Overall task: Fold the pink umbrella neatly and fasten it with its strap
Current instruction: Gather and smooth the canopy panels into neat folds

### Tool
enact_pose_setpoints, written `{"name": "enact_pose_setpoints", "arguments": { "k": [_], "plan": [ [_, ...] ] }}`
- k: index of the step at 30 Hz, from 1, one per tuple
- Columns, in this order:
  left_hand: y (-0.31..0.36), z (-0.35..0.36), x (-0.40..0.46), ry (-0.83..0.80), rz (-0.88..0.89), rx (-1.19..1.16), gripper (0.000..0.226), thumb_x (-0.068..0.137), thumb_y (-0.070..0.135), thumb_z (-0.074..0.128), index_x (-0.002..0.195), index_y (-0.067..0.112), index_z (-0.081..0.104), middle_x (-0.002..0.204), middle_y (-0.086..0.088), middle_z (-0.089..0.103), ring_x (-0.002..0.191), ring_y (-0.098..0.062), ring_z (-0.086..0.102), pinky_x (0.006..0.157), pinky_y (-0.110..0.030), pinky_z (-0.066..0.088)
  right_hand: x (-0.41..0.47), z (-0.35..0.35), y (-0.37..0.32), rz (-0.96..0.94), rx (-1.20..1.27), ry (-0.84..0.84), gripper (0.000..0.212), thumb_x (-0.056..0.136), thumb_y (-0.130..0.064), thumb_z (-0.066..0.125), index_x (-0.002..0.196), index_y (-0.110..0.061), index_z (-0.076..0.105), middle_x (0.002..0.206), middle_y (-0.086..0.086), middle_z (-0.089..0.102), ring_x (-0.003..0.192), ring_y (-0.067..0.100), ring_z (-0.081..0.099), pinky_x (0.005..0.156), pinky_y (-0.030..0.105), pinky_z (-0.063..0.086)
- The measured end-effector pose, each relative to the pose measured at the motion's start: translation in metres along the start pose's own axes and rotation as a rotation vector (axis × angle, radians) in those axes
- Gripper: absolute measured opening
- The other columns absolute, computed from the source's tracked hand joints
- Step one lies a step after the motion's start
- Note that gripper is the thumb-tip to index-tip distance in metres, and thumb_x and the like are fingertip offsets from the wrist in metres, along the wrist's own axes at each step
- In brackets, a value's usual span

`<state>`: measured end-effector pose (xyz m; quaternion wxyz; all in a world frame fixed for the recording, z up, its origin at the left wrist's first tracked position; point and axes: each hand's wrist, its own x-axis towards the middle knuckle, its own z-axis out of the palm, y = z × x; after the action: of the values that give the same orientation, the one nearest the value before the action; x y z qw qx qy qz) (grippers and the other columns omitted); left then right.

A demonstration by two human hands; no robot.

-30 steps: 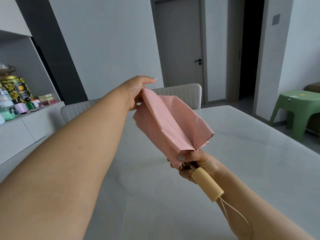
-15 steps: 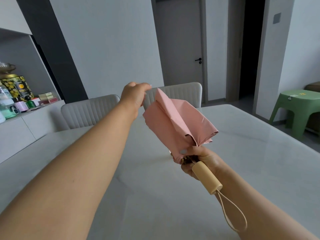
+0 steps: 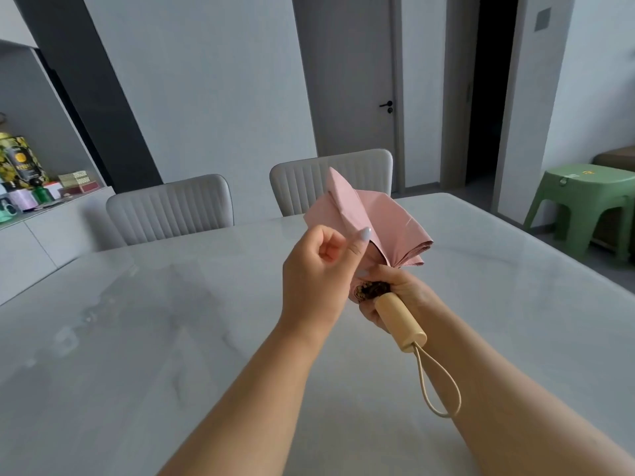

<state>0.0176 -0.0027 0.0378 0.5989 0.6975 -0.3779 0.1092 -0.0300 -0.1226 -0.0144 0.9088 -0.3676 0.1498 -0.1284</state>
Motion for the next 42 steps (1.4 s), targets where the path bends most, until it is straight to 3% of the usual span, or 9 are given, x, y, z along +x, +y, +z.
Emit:
{"name": "enact_pose_setpoints", "arguments": {
  "k": [3, 8, 17, 21, 25, 30, 32, 35, 42],
  "plan": [
    [-0.008, -0.002, -0.006, 0.014, 0.321, 0.135, 0.026, 0.091, 0.044, 0.059, 0.088, 0.019, 0.062, 0.077, 0.008, 0.059, 0.073, -0.01, 0.054, 0.065, -0.023, 0.048, -0.002, 0.002, -0.001, 0.003, -0.045, -0.004, 0.05, 0.06, -0.004, 0.073, 0.107, -0.002, 0.056, 0.091, 0.017, 0.06, 0.072, 0.024, 0.054, 0.037, 0.022, 0.043],
    [-0.024, -0.008, -0.011, -0.021, 0.626, 0.468, 0.032, 0.098, 0.031, 0.047, 0.111, 0.012, 0.069, 0.081, -0.003, 0.059, 0.076, -0.021, 0.053, 0.065, -0.039, 0.049, -0.008, 0.001, -0.001, -0.008, -0.019, -0.031, 0.026, 0.076, -0.003, 0.066, 0.101, -0.003, 0.057, 0.079, 0.012, 0.066, 0.063, 0.019, 0.066, 0.043, 0.021, 0.047],
    [-0.013, -0.014, 0.001, -0.039, 0.703, 0.805, 0.036, 0.087, 0.018, 0.047, 0.117, 0.013, 0.067, 0.078, -0.008, 0.059, 0.068, -0.027, 0.053, 0.061, -0.031, 0.034, -0.012, 0.003, -0.001, -0.022, -0.059, -0.053, 0.009, 0.084, -0.001, 0.057, 0.09, -0.008, 0.058, 0.062, 0.007, 0.066, 0.052, 0.014, 0.063, 0.043, 0.02, 0.044],
    [-0.016, -0.016, 0.004, -0.041, 0.702, 0.814, 0.024, 0.081, 0.014, 0.057, 0.101, 0.012, 0.07, 0.079, -0.007, 0.061, 0.065, -0.029, 0.055, 0.058, -0.034, 0.04, -0.013, 0.005, -0.001, -0.024, -0.099, -0.071, 0.031, 0.063, -0.002, 0.071, 0.091, -0.01, 0.065, 0.073, 0.009, 0.067, 0.063, 0.017, 0.063, 0.041, 0.02, 0.044],
    [-0.018, -0.018, 0.006, -0.07, 0.68, 0.841, 0.021, 0.083, 0.019, 0.055, 0.098, 0.012, 0.069, 0.078, -0.007, 0.061, 0.065, -0.029, 0.055, 0.057, -0.034, 0.042, -0.008, 0.004, -0.002, -0.035, -0.095, -0.089, 0.038, 0.063, -0.007, 0.073, 0.1, -0.013, 0.067, 0.086, 0.008, 0.066, 0.079, 0.019, 0.059, 0.039, 0.02, 0.042],
    [-0.019, -0.027, 0.011, -0.142, 0.719, 0.725, 0.008, 0.08, 0.006, 0.065, 0.073, 0.01, 0.061, 0.066, -0.003, 0.056, 0.062, -0.026, 0.05, 0.058, -0.032, 0.04, -0.004, 0.001, -0.003, -0.004, -0.093, -0.107, 0.059, 0.051, -0.015, 0.085, 0.105, -0.008, 0.062, 0.101, 0.016, 0.058, 0.074, 0.021, 0.055, 0.04, 0.021, 0.044],
    [-0.019, -0.036, 0.011, -0.14, 0.686, 0.664, 0.006, 0.08, 0.007, 0.065, 0.075, 0.009, 0.063, 0.071, -0.001, 0.059, 0.068, -0.021, 0.051, 0.064, -0.023, 0.037, -0.004, -0.001, -0.007, 0.013, -0.093, -0.117, 0.084, 0.038, -0.025, 0.096, 0.109, -0.004, 0.056, 0.103, 0.02, 0.055, 0.083, 0.026, 0.051, 0.04, 0.021, 0.045],
    [-0.019, -0.04, 0.01, -0.128, 0.679, 0.636, 0.005, 0.084, 0.009, 0.063, 0.079, 0.008, 0.065, 0.074, -0.003, 0.063, 0.07, -0.023, 0.055, 0.064, -0.028, 0.042, -0.004, -0.003, -0.01, 0.005, -0.102, -0.117, 0.108, 0.016, -0.038, 0.099, 0.109, -0.004, 0.055, 0.097, 0.02, 0.06, 0.083, 0.029, 0.054, 0.04, 0.022, 0.048],
    [-0.017, -0.029, 0.01, -0.168, 0.73, 0.646, 0.027, 0.089, 0.023, 0.056, 0.11, 0.014, 0.071, 0.077, -0.003, 0.064, 0.07, -0.025, 0.059, 0.06, -0.035, 0.051, -0.004, -0.003, -0.007, -0.031, -0.084, -0.122, 0.104, 0.01, -0.041, 0.098, 0.102, -0.009, 0.061, 0.094, 0.016, 0.065, 0.089, 0.029, 0.057, 0.04, 0.023, 0.049]
  ]
}}
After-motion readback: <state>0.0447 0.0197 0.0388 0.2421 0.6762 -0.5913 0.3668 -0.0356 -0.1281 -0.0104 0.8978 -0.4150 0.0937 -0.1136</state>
